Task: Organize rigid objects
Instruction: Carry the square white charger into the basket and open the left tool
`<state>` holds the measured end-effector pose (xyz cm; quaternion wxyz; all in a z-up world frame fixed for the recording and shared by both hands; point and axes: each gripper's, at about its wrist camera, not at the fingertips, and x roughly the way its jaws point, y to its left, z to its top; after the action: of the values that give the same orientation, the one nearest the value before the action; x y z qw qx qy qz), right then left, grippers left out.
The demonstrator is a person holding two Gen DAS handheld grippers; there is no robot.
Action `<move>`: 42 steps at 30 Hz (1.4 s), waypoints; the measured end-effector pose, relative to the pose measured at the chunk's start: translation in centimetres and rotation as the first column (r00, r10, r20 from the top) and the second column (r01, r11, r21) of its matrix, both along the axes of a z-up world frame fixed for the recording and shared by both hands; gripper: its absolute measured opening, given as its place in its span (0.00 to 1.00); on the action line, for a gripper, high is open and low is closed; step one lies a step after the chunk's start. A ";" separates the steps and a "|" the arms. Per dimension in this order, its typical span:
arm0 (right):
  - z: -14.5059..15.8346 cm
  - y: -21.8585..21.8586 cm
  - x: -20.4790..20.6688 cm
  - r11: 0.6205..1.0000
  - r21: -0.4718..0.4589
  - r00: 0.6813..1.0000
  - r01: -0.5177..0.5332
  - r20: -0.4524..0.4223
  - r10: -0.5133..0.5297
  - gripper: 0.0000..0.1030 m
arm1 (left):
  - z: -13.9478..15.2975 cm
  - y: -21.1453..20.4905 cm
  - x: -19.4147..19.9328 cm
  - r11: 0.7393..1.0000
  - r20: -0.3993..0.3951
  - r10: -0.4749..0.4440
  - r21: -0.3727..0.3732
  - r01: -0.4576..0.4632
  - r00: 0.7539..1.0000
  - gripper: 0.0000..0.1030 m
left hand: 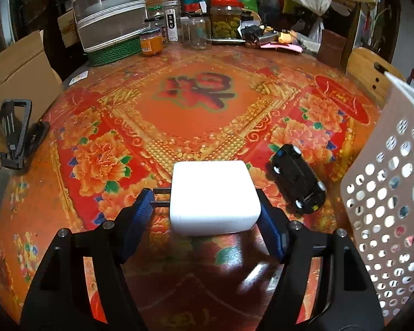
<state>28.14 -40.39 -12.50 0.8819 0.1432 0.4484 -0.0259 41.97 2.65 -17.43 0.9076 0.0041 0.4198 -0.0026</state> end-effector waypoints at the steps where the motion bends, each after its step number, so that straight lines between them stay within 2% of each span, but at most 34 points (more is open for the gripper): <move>1: 0.0 0.0 0.0 1.000 0.001 1.000 0.000 0.000 0.000 0.18 | 0.2 0.1 -0.2 1.000 0.011 0.001 -0.002 -0.001 1.000 0.68; 5: -0.1 -0.1 -0.1 1.000 0.004 1.000 0.003 -0.003 -0.003 0.18 | 0.9 0.4 -0.9 1.000 0.036 -0.001 -0.029 0.002 0.999 0.68; 11: -0.1 -0.2 0.0 1.000 0.008 1.000 0.004 -0.005 -0.004 0.18 | 3.5 0.8 -2.7 0.999 0.099 0.006 -0.048 -0.002 0.995 0.68; 14: -0.1 -0.2 0.0 1.000 0.009 1.000 -0.003 -0.002 0.003 0.18 | 5.9 0.6 -4.3 0.999 0.137 -0.005 -0.053 0.012 0.990 0.68; 20: -0.1 -0.2 0.3 1.000 0.013 1.000 -0.005 0.000 0.005 0.18 | 12.3 -2.4 -6.7 0.999 0.203 -0.051 0.021 0.047 0.978 0.68; 24: -0.1 -0.3 0.2 1.000 0.019 1.000 -0.004 0.004 0.004 0.18 | 15.1 -5.2 -7.1 0.995 0.186 -0.096 0.019 0.095 0.978 0.68; 30: -0.1 -0.3 0.3 1.000 0.025 1.000 -0.008 0.006 0.008 0.18 | 17.0 -11.4 -7.5 0.974 0.146 -0.224 0.052 0.219 0.964 0.68; 37: -0.1 -0.4 0.3 0.999 0.033 1.000 -0.007 0.008 0.007 0.18 | 14.6 -18.6 -7.8 0.920 -0.004 -0.380 0.096 0.379 0.925 0.68; 42: -0.1 -0.4 0.3 0.999 0.036 1.000 -0.009 0.008 0.009 0.18 | 11.9 -21.6 -7.4 0.899 -0.109 -0.402 0.141 0.415 0.909 0.68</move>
<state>28.44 -40.80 -12.55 0.8809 0.1574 0.4462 -0.0133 34.60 -18.92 -5.48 0.8665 0.1651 0.4433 -0.1593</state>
